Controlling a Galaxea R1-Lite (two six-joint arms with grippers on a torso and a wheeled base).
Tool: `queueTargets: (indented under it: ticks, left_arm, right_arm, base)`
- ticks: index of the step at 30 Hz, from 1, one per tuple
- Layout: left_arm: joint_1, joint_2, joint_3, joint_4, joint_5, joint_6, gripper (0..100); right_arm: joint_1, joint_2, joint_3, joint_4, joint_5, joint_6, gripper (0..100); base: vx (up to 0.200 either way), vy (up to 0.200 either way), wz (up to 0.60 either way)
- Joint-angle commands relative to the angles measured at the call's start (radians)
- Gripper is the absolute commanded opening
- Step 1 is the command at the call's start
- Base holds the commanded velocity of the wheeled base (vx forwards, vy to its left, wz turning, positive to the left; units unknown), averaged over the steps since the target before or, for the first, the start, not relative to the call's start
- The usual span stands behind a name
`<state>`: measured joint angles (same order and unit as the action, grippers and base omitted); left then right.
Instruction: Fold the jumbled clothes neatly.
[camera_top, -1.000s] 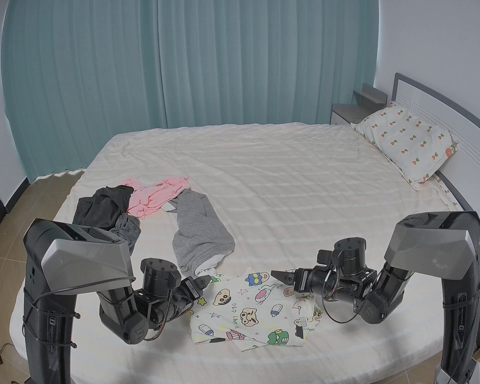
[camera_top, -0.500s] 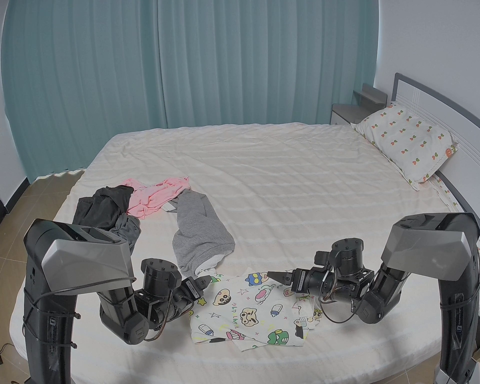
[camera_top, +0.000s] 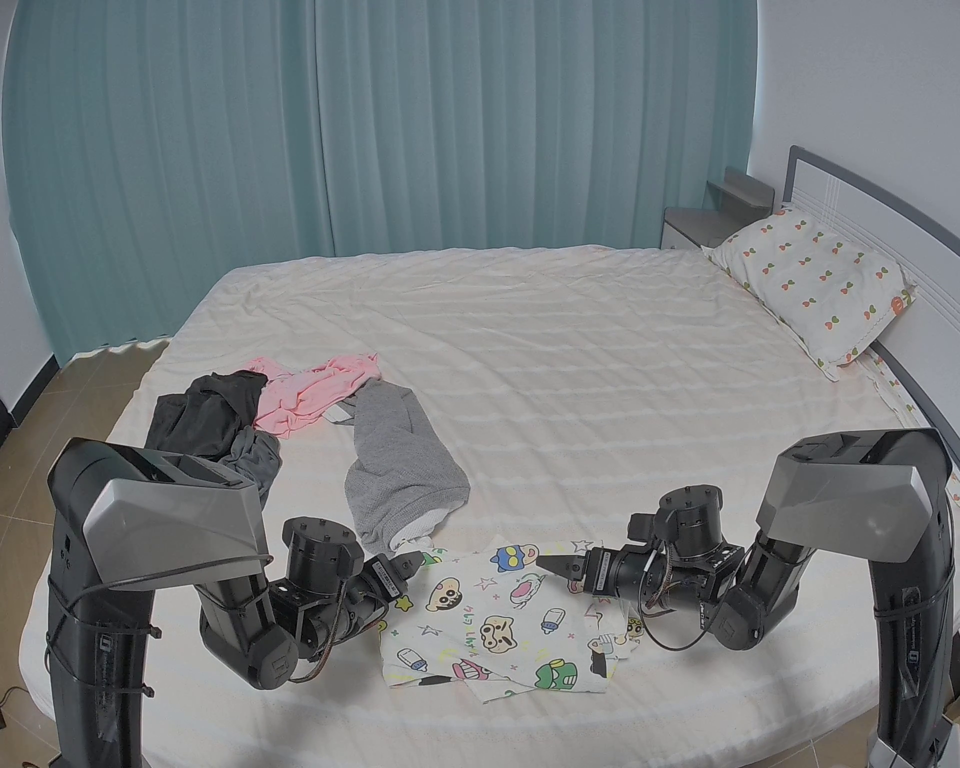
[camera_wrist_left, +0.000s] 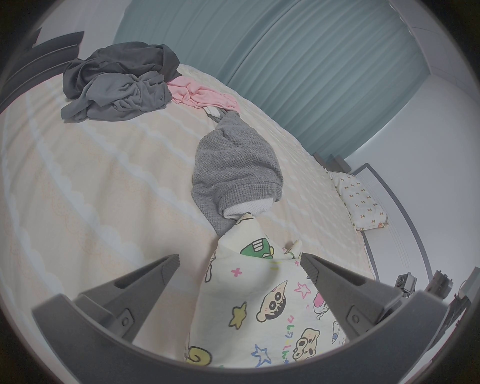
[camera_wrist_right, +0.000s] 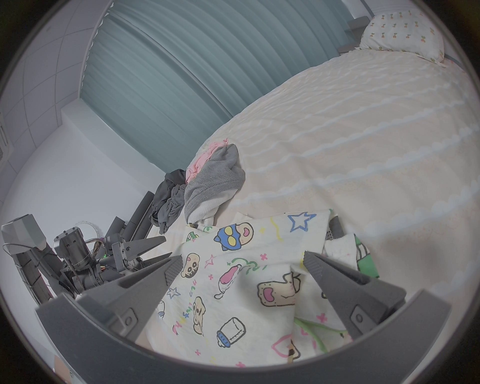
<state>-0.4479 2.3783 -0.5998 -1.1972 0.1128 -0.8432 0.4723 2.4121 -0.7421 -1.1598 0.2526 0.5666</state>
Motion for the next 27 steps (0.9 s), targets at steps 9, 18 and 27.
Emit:
queueTargets:
  ticks: [9, 18, 27]
  left_arm:
    - [0.001, 0.001, 0.000, -0.001, 0.001, 0.001, 100]
    - [0.000, 0.001, 0.000, -0.001, 0.001, 0.006, 100]
    - [-0.002, 0.002, 0.000, -0.001, 0.002, 0.006, 100]
  right_arm:
    - [0.008, -0.038, 0.064, -0.015, -0.009, -0.008, 100]
    - [0.014, -0.047, 0.102, -0.005, -0.003, -0.014, 100]
    - [0.015, -0.054, 0.041, 0.135, 0.146, -0.013, 100]
  base:
    - [0.000, 0.000, 0.00]
    - [0.000, 0.000, 0.00]
    - [0.000, 0.000, 0.00]
